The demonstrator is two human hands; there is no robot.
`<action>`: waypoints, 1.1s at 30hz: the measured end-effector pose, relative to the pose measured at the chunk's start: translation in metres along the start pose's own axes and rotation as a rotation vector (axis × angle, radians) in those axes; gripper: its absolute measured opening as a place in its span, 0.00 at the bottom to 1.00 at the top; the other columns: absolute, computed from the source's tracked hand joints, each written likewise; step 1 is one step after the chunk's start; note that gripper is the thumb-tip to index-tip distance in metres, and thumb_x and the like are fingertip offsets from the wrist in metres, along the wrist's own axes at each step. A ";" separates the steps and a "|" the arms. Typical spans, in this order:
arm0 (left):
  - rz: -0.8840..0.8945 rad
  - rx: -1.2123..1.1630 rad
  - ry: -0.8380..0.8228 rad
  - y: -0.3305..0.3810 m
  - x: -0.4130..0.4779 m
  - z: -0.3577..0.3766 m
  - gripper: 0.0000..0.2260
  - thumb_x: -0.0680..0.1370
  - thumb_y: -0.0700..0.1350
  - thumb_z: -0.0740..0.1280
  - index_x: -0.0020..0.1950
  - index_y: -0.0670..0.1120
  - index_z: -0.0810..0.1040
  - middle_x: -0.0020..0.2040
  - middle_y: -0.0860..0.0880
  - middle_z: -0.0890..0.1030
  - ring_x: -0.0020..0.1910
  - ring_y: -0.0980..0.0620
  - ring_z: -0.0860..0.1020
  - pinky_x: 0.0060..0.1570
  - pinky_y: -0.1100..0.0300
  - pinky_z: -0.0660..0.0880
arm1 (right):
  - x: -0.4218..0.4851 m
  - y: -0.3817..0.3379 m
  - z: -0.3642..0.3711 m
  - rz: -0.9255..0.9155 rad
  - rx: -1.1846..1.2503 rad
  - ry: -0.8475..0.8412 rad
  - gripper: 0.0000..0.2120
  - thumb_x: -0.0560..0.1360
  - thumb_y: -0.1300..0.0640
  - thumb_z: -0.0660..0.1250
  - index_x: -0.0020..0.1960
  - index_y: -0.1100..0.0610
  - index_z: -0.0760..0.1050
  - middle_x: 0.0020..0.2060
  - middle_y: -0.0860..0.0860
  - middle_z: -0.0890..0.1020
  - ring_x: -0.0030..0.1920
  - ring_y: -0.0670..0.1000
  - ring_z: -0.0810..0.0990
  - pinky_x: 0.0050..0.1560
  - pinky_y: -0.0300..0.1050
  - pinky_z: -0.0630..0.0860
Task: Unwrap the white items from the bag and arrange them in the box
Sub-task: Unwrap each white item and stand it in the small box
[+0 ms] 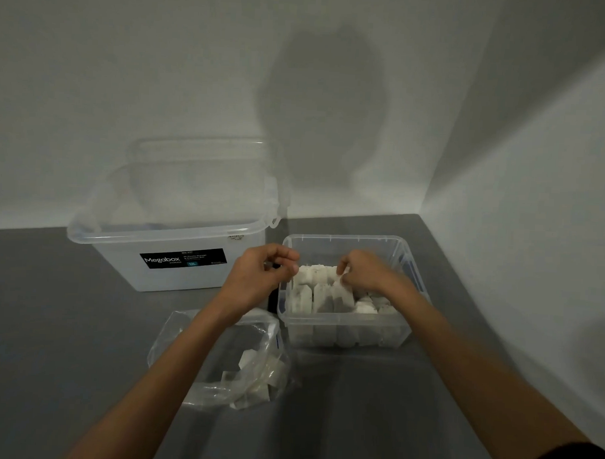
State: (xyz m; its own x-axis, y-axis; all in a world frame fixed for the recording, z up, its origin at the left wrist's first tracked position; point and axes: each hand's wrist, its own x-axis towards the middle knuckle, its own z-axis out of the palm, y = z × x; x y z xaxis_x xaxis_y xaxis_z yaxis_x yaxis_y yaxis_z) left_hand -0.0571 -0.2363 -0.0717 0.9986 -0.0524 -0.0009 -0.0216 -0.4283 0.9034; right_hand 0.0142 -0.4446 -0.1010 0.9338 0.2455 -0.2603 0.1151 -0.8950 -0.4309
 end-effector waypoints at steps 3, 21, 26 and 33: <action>0.003 0.000 -0.019 0.000 -0.006 -0.008 0.07 0.76 0.44 0.69 0.53 0.49 0.81 0.45 0.51 0.83 0.44 0.54 0.82 0.48 0.60 0.78 | -0.014 -0.012 -0.012 -0.051 0.006 0.071 0.08 0.77 0.61 0.65 0.55 0.60 0.79 0.52 0.55 0.81 0.48 0.51 0.78 0.50 0.42 0.73; -0.106 0.394 -0.524 -0.074 -0.054 -0.061 0.05 0.77 0.40 0.65 0.44 0.47 0.80 0.44 0.46 0.83 0.42 0.51 0.82 0.44 0.61 0.80 | -0.122 -0.155 0.058 -0.206 -0.003 -0.029 0.09 0.78 0.54 0.62 0.55 0.55 0.78 0.44 0.50 0.79 0.43 0.48 0.79 0.43 0.37 0.71; -0.166 0.448 -0.408 -0.097 -0.050 -0.029 0.13 0.77 0.45 0.66 0.34 0.44 0.76 0.33 0.47 0.80 0.37 0.49 0.81 0.42 0.56 0.79 | -0.112 -0.145 0.104 -0.070 -0.273 0.166 0.13 0.80 0.58 0.59 0.62 0.56 0.74 0.57 0.55 0.78 0.55 0.54 0.79 0.51 0.44 0.74; -0.036 0.470 -0.373 -0.099 -0.055 -0.034 0.11 0.75 0.39 0.68 0.34 0.47 0.71 0.30 0.54 0.71 0.31 0.57 0.71 0.31 0.70 0.65 | -0.117 -0.146 0.115 0.017 -0.259 0.240 0.12 0.78 0.60 0.60 0.60 0.55 0.76 0.56 0.55 0.79 0.54 0.56 0.79 0.51 0.50 0.78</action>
State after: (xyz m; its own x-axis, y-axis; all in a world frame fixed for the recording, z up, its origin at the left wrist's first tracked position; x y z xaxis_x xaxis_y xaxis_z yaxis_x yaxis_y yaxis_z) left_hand -0.1087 -0.1604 -0.1470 0.9167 -0.3075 -0.2553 -0.0922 -0.7843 0.6135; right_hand -0.1508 -0.3000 -0.1076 0.9859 0.1622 -0.0416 0.1518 -0.9707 -0.1863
